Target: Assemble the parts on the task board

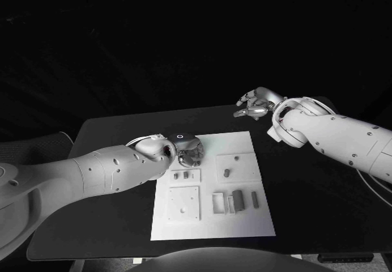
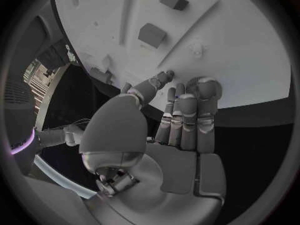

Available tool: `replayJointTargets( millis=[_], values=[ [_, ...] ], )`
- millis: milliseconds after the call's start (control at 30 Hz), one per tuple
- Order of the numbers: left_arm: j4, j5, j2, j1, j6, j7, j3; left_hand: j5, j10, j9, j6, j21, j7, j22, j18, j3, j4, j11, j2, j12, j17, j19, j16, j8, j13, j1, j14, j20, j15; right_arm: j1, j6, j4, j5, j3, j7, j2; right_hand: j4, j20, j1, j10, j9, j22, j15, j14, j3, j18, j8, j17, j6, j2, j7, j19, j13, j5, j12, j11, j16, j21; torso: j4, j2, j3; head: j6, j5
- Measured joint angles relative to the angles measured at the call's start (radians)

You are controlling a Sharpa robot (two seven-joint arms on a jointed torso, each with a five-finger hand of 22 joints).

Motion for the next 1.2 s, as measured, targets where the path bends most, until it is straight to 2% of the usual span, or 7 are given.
replayJointTargets(
  millis=[267, 633, 1200],
  values=[
    [-0.001, -0.001, 0.003, -0.006, 0.000, 0.003, 0.000, 0.000, 0.035, -0.002, 0.020, 0.004, 0.002, 0.000, 0.000, 0.003, -0.003, -0.011, 0.014, 0.007, 0.001, 0.000, 0.005, 0.013, 0.002, 0.008, 0.007, 0.000, -0.007, 0.000, 0.000, 0.000, 0.000, 0.000, 0.000, 0.000, 0.000, -0.003, 0.000, 0.000, 0.000, 0.000, 0.000, 0.000, 0.000, 0.000, 0.000, 0.000, 0.001, 0.000, -0.001, 0.003, 0.000, 0.000, 0.000, 0.000, 0.000, 0.000, 0.0000, 0.000, -0.0001, -0.002, -0.001],
    [-0.008, -0.003, 0.006, -0.015, 0.000, 0.007, 0.000, 0.000, 0.043, -0.004, 0.025, 0.008, 0.000, 0.000, 0.000, 0.003, -0.003, -0.014, 0.014, 0.007, 0.001, 0.005, 0.005, 0.014, 0.005, 0.008, 0.009, -0.002, -0.009, 0.000, 0.000, 0.001, 0.000, 0.000, 0.000, 0.000, 0.000, -0.002, -0.004, 0.000, 0.000, 0.000, 0.000, 0.000, 0.000, 0.000, 0.000, 0.000, 0.001, 0.004, 0.004, 0.003, -0.001, 0.000, 0.000, 0.000, 0.000, 0.000, 0.0002, 0.000, -0.0001, -0.004, -0.002],
    [-0.032, -0.004, 0.024, -0.020, -0.008, 0.014, 0.003, 0.000, 0.043, -0.007, 0.029, 0.008, 0.003, 0.000, 0.001, 0.011, 0.000, -0.015, 0.029, 0.013, 0.001, 0.006, 0.005, 0.015, 0.008, 0.008, 0.009, -0.002, -0.009, 0.000, 0.000, 0.005, 0.000, 0.000, 0.000, -0.001, 0.000, 0.000, -0.004, 0.000, -0.001, 0.000, 0.000, 0.000, 0.000, 0.000, 0.000, 0.000, 0.001, 0.004, 0.004, 0.004, -0.001, 0.000, 0.000, 0.000, 0.000, 0.000, -0.0004, 0.001, 0.0006, -0.005, -0.005]
  ],
)
